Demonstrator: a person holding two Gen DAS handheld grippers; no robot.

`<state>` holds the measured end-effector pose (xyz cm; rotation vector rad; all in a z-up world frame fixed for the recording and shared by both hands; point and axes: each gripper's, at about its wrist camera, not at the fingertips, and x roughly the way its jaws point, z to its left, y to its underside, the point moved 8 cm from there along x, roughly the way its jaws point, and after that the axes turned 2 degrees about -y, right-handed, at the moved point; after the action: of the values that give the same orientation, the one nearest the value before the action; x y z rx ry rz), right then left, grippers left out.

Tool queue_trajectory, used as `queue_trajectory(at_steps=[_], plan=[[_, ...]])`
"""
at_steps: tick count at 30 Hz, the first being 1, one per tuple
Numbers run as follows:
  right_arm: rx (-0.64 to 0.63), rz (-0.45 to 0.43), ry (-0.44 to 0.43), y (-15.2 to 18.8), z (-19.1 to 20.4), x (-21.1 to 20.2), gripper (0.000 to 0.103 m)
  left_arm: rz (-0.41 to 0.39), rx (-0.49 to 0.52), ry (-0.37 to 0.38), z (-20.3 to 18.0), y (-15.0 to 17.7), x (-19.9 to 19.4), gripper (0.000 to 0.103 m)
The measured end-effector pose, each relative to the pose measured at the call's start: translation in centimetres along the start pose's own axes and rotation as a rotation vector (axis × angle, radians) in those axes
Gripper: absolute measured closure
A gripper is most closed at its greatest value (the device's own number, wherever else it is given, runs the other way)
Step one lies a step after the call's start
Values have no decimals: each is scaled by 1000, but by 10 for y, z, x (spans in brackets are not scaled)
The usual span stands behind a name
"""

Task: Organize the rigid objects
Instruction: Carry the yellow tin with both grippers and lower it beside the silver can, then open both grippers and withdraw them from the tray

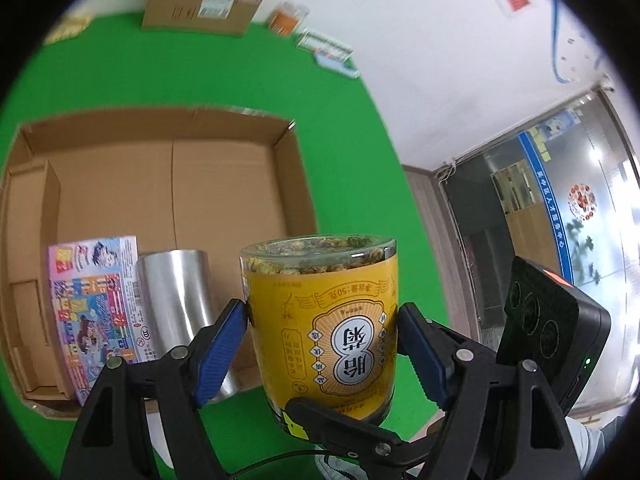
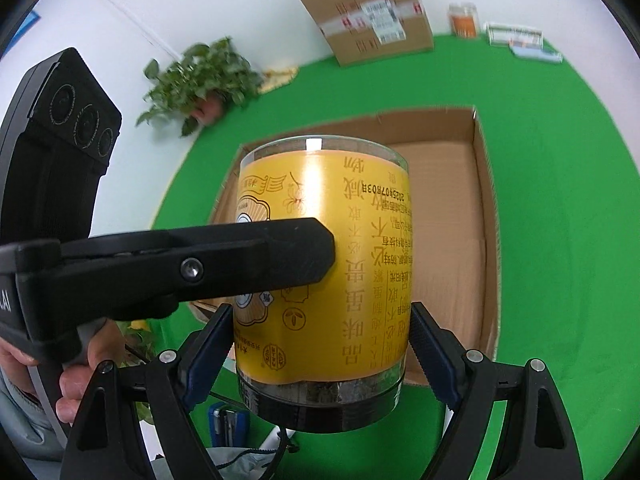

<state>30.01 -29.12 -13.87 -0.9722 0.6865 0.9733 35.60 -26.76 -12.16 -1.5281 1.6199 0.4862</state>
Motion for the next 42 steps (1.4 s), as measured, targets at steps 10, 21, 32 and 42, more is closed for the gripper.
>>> queue_trajectory(at_steps=[10,21,32,42], plan=[[119,177,-26,35,-49,87,19,170,-124,-17,52,25,73,26],[153,210,20,55,-83,127,13,236,-103,-69,45,35,86,30],[105,107,42,65,-60,67,4,-85,20,-251,41,33,-13,28],[59,19,70,91,-16,-21,75,-255,82,-288,18,62,-58,71]])
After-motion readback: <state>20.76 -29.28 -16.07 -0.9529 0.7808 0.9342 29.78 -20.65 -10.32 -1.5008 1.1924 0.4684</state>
